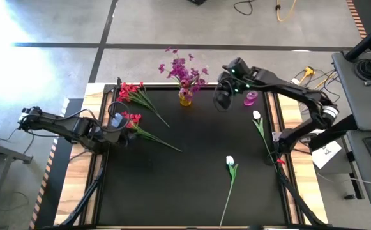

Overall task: Sort flowers into vase by color
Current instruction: Put the top white tulip into the violet flower vase

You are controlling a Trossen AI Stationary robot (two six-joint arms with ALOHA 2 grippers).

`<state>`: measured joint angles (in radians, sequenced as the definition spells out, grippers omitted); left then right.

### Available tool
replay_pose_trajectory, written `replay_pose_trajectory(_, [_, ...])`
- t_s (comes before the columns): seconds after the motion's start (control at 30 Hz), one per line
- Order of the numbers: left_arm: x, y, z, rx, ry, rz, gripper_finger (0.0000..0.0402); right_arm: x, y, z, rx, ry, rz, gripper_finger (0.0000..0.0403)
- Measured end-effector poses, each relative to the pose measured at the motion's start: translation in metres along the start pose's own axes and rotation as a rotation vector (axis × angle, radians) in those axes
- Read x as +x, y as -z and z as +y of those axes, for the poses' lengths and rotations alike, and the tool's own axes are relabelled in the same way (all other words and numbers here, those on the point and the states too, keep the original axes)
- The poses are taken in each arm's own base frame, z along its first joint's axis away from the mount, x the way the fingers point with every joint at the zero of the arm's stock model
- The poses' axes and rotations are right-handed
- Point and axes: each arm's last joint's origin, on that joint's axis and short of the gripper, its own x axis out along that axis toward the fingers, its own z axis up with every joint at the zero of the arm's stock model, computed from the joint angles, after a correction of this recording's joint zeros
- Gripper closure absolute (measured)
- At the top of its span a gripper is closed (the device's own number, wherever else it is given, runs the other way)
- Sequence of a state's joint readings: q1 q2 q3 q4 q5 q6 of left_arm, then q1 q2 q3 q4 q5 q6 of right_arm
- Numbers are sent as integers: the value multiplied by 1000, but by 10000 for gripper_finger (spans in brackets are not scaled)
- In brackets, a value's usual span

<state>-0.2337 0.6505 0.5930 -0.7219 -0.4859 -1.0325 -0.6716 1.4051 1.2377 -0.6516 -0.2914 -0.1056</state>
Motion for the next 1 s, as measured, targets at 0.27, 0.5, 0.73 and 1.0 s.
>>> replay_pose_trajectory(0.27, [0, -2, 0, 23, -25, -47, 216, -16, 72, 20, 420, 187, 395, 107])
replay_pose_trajectory(0.5, [1, -2, 0, 27, -46, -68, 222, -1, 142, 12, 654, 399, 614, 140])
replay_pose_trajectory(0.73, [1, -2, 0, 28, -46, -67, 228, 14, 167, -18, 744, 529, 731, 181])
replay_pose_trajectory(1.0, [2, -2, 0, 28, -45, -66, 231, 39, 180, -43, 737, 512, 832, 235])
